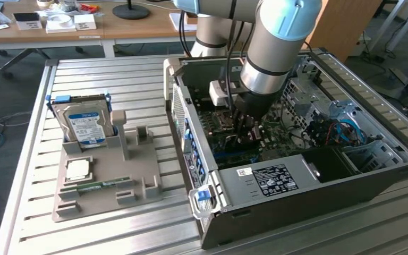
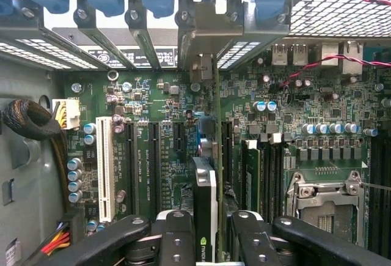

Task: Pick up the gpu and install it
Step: 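Insert the gpu into the slot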

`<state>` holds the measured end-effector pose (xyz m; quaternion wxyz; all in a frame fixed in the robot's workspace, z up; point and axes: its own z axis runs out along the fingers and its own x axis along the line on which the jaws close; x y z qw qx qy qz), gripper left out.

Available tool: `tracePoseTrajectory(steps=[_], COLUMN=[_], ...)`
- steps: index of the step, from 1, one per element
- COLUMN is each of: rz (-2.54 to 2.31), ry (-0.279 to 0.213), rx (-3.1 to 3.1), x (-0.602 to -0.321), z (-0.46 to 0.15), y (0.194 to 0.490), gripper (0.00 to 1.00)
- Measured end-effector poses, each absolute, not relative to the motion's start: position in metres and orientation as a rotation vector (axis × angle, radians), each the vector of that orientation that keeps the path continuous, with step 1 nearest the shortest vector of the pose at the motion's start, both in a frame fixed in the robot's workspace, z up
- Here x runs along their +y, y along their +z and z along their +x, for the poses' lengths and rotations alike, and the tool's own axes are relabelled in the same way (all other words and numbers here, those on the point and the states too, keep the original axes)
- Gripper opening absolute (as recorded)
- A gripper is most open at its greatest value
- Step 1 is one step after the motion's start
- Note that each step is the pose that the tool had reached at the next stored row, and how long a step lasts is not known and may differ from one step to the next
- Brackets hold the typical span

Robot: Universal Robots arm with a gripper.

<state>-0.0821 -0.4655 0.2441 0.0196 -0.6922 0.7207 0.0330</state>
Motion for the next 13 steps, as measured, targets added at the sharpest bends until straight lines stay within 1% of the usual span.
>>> tracePoseTrajectory(steps=[13], rz=[-2.145], ry=[0.099], rx=[2.232], x=[-0.4659], z=[-0.0849], y=[0.2441], gripper=[0.28])
